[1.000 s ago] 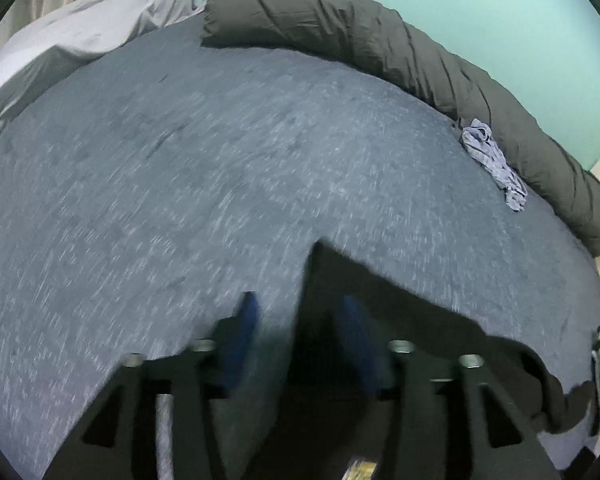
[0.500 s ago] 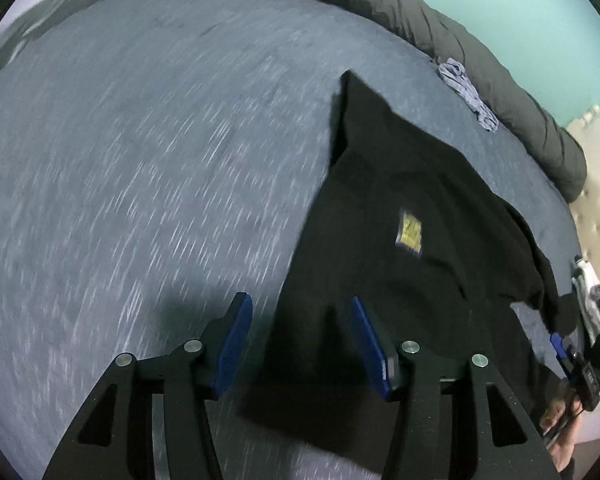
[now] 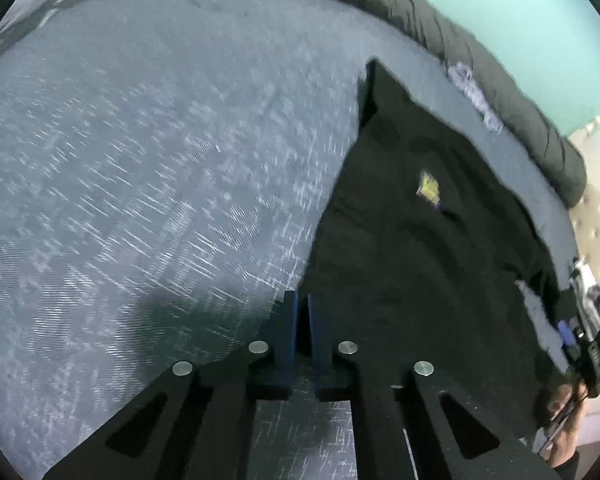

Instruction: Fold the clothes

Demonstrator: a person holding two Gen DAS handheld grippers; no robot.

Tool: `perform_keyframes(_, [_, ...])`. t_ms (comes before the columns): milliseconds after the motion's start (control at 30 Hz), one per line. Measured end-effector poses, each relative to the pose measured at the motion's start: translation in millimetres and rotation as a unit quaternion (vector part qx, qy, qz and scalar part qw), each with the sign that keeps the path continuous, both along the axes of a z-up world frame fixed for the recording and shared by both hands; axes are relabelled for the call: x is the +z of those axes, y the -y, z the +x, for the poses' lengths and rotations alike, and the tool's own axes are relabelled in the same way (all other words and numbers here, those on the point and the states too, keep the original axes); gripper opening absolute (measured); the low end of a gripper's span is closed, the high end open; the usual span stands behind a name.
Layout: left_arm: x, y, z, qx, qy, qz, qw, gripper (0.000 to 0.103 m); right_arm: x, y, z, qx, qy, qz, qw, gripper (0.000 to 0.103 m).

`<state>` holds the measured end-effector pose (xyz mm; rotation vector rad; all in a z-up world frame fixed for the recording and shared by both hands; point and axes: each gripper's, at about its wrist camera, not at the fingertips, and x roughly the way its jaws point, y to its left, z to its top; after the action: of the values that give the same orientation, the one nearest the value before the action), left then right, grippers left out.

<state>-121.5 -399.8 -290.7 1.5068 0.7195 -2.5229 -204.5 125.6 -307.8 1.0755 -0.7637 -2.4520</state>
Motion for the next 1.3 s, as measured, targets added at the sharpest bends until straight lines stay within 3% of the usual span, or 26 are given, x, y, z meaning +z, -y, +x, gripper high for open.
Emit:
perform_keyframes(200, [16.8, 10.4, 20.8, 0.020, -0.011, -0.007, 0.9997, 0.001, 1.9, -5.6, -1.0, -0.003, -0.002, -0.005, 1.000, 0.048])
perform_keyframes(400, [0.5, 3.4, 20.6, 0.020, 0.013, -0.014, 0.9996, 0.003, 18.0, -24.0, 0.7, -0.009, -0.008, 0.002, 1.000, 0.048])
perform_keyframes(567, [22.1, -5.0, 18.4, 0.035, -0.006, -0.051, 0.9981, 0.005, 42.5, -76.2, 7.2, -0.014, -0.001, 0.080, 0.997, 0.048])
perform_keyframes(633, [30.8, -18.9, 13.5, 0.021, -0.025, -0.058, 0.9977, 0.008, 47.3, -107.1, 5.5, -0.028, 0.018, 0.112, 0.993, 0.064])
perform_keyframes(800, [45.3, -60.4, -4.1, -0.015, -0.068, -0.062, 0.9956, 0.026, 51.4, -178.3, -3.6, -0.071, 0.071, 0.170, 0.980, 0.065])
perform_keyframes(1033, [39.0, -148.5, -52.6, -0.069, -0.117, -0.018, 0.9905, 0.026, 35.0, -218.0, -27.2, -0.048, 0.131, 0.251, 0.958, 0.065])
perform_keyframes(1300, [9.0, -218.0, -86.1, -0.090, -0.135, 0.010, 0.9867, 0.026, 24.4, -253.7, -58.4, -0.076, 0.110, 0.267, 0.954, 0.068])
